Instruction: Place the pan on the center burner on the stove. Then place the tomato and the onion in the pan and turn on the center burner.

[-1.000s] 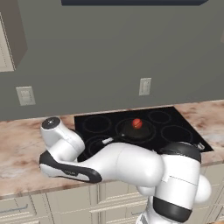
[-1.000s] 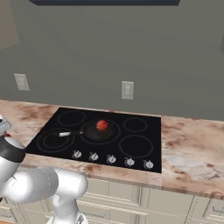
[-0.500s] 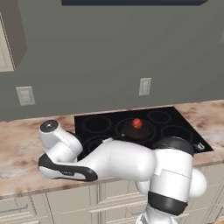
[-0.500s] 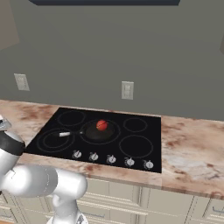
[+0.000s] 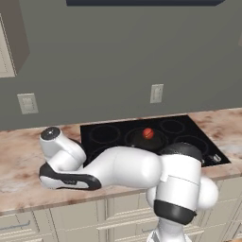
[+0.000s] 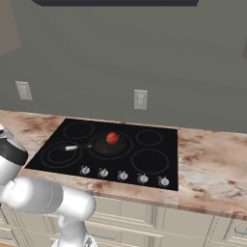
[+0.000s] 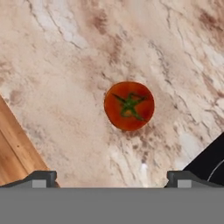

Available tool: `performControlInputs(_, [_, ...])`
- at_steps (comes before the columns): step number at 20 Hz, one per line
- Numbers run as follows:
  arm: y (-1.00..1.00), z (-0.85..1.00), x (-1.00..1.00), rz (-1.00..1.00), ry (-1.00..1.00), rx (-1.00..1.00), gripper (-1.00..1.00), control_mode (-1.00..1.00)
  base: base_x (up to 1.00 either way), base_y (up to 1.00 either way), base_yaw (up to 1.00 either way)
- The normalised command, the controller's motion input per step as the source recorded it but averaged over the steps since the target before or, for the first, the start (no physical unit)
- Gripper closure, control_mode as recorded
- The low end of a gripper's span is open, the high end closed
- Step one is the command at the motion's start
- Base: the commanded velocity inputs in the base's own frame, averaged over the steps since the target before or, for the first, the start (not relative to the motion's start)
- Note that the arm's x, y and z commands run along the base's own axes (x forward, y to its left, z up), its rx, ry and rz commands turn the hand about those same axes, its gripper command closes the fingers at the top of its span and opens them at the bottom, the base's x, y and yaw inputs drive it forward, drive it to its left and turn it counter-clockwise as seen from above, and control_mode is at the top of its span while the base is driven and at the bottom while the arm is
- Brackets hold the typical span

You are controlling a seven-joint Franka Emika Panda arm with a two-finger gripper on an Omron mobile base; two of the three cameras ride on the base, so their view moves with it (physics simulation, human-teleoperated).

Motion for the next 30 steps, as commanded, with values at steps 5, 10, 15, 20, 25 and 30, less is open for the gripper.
performControlInputs(5, [0.00,-0.10,0.16,0.00,0.00,0.00,-1.00,-1.00,0.00,0.00,0.00])
performControlInputs(10, [0.03,-0.15,0.12,0.01,0.00,0.00,-1.00,-1.00,0.00,0.00,0.00])
performControlInputs(15, [0.16,-0.10,0.02,0.03,0.00,0.00,-1.00,-1.00,0.00,0.00,0.00])
performControlInputs(20, [0.07,-0.07,0.09,0.03,0.00,0.00,-1.00,-1.00,0.00,0.00,0.00])
performControlInputs(25, [0.00,-0.04,0.10,0.02,0.00,0.00,-1.00,-1.00,0.00,0.00,0.00])
performControlInputs(30, [0.00,-0.05,0.04,0.02,0.00,0.00,-1.00,-1.00,0.00,0.00,0.00])
